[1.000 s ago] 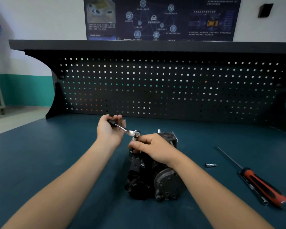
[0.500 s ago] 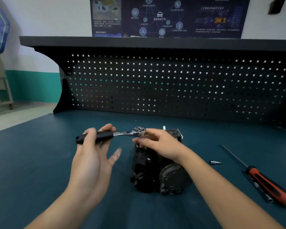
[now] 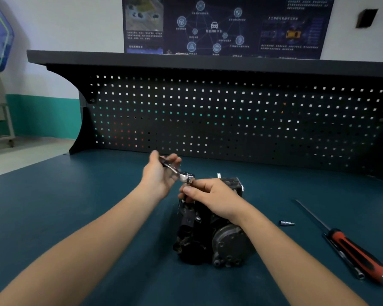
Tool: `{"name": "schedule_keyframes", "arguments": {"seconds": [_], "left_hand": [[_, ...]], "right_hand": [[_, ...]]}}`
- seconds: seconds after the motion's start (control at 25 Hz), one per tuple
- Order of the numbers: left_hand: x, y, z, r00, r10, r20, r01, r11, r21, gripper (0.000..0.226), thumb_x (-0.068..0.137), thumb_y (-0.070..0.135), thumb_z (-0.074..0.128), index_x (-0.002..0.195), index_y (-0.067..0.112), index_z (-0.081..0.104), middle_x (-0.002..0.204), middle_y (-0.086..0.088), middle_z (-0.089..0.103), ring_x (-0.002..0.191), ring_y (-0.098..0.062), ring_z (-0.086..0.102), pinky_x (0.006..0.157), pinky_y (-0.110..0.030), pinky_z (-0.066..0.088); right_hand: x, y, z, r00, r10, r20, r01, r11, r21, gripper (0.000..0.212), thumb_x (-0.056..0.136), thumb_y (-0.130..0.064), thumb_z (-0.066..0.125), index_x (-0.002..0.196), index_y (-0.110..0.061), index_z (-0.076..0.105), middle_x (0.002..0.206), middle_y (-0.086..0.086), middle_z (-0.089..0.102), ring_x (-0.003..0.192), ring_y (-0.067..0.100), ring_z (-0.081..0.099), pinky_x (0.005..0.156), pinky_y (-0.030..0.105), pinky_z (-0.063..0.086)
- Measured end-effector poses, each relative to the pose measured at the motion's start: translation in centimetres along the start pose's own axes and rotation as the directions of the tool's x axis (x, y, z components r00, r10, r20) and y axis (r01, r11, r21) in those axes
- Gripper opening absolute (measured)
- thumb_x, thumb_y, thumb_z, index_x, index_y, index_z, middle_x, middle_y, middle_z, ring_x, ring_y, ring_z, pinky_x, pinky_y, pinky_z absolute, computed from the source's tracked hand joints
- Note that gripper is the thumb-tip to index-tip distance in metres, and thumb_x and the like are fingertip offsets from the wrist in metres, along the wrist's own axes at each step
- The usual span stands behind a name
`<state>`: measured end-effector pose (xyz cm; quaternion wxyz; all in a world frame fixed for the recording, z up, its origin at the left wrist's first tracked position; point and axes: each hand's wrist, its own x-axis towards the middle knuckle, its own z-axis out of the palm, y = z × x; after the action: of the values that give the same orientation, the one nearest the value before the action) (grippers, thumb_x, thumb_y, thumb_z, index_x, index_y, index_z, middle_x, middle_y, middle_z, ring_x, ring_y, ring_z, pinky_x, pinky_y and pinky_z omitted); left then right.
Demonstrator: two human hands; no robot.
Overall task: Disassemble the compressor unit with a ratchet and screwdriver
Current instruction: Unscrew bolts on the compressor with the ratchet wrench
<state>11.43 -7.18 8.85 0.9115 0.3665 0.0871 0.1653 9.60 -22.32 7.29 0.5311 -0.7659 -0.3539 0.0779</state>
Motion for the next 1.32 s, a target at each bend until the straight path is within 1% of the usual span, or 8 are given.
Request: {"name": "schedule_keyframes", "arguments": {"seconds": [0.2,0.52,0.64,0.8,0.96,1.04,1.16,1.32], "left_hand": [[-3.9,2.2,-2.1,0.991,0.124,-0.048,-0.127,0.990,-0.057,0.028,0.101,0.035,0.035,0.077,0.023,0.042,0.061,0.011,0.067,0.062,-0.002,0.067,0.070,-0.031,0.042],[-14.5,-0.1,-4.1,0.937,0.349,0.010,-0.348,0.932,0.099,0.017,0.101,0.027,0.036,0.106,0.032,0.051,0.111,0.012,0.069,0.101,-0.001,0.065,0.080,-0.039,0.045],[-12.0,1.2,-4.8,0.954,0.298,0.004,-0.297,0.949,0.101,0.016,0.100,0.031,0.038,0.099,0.027,0.054,0.103,0.009,0.072,0.095,-0.003,0.067,0.078,-0.036,0.046],[-4.1,2.8,-3.0,0.995,0.092,0.029,-0.095,0.989,0.112,0.022,0.101,0.027,0.037,0.085,0.017,0.050,0.077,0.006,0.072,0.068,-0.004,0.069,0.068,-0.030,0.046],[0.0,0.4,-0.6,0.999,-0.018,0.034,0.014,0.993,0.120,0.020,0.100,0.017,0.039,0.083,0.011,0.047,0.086,-0.002,0.065,0.070,-0.011,0.065,0.063,-0.030,0.046],[-0.4,-0.1,-0.8,1.000,0.027,-0.008,-0.027,1.000,-0.009,0.021,0.099,0.017,0.042,0.079,0.012,0.047,0.076,-0.001,0.064,0.061,-0.010,0.067,0.063,-0.033,0.047],[-2.8,1.4,-2.4,0.991,0.125,-0.050,-0.129,0.988,-0.084,0.022,0.099,0.019,0.044,0.078,0.015,0.046,0.058,0.005,0.064,0.059,-0.008,0.068,0.064,-0.037,0.047],[-9.7,2.3,-4.4,0.961,0.272,0.042,-0.274,0.961,0.038,0.012,0.095,0.018,0.048,0.084,0.020,0.048,0.075,0.007,0.069,0.082,-0.006,0.069,0.074,-0.040,0.049]], "right_hand": [[0.1,0.2,0.3,0.999,-0.014,0.029,0.015,0.999,-0.039,0.013,0.095,-0.017,0.052,0.096,-0.024,0.063,0.089,-0.008,0.067,0.075,-0.007,0.059,0.078,0.008,0.046],[-0.5,0.1,-0.2,0.998,-0.054,0.025,0.055,0.998,-0.038,0.017,0.094,-0.018,0.053,0.093,-0.028,0.067,0.089,-0.015,0.069,0.077,-0.009,0.060,0.076,0.006,0.045],[-0.4,0.0,-0.1,0.998,-0.056,0.020,0.056,0.998,-0.017,0.018,0.091,-0.017,0.058,0.088,-0.032,0.069,0.091,-0.009,0.072,0.079,-0.006,0.060,0.077,0.010,0.047],[0.0,0.2,0.1,1.000,-0.021,0.013,0.021,1.000,-0.014,0.012,0.088,-0.020,0.063,0.087,-0.029,0.070,0.093,-0.005,0.071,0.085,0.000,0.061,0.085,0.017,0.048],[0.1,0.4,0.0,0.999,0.000,-0.038,-0.002,0.999,-0.049,0.014,0.090,-0.021,0.059,0.092,-0.014,0.072,0.100,0.012,0.071,0.084,0.006,0.062,0.084,0.021,0.049],[0.2,0.4,0.0,0.999,0.001,-0.039,-0.004,0.996,-0.086,0.016,0.091,-0.022,0.058,0.094,-0.013,0.071,0.098,0.009,0.072,0.084,0.006,0.062,0.085,0.024,0.049],[0.3,0.4,0.1,1.000,-0.021,0.004,0.021,0.995,-0.096,0.013,0.093,-0.022,0.056,0.091,-0.025,0.069,0.088,-0.009,0.071,0.079,-0.005,0.061,0.082,0.015,0.047],[0.1,0.4,-0.1,0.999,-0.032,0.023,0.033,0.999,-0.022,0.018,0.093,-0.016,0.054,0.092,-0.029,0.067,0.084,-0.016,0.069,0.077,-0.007,0.062,0.080,0.009,0.047]]}}
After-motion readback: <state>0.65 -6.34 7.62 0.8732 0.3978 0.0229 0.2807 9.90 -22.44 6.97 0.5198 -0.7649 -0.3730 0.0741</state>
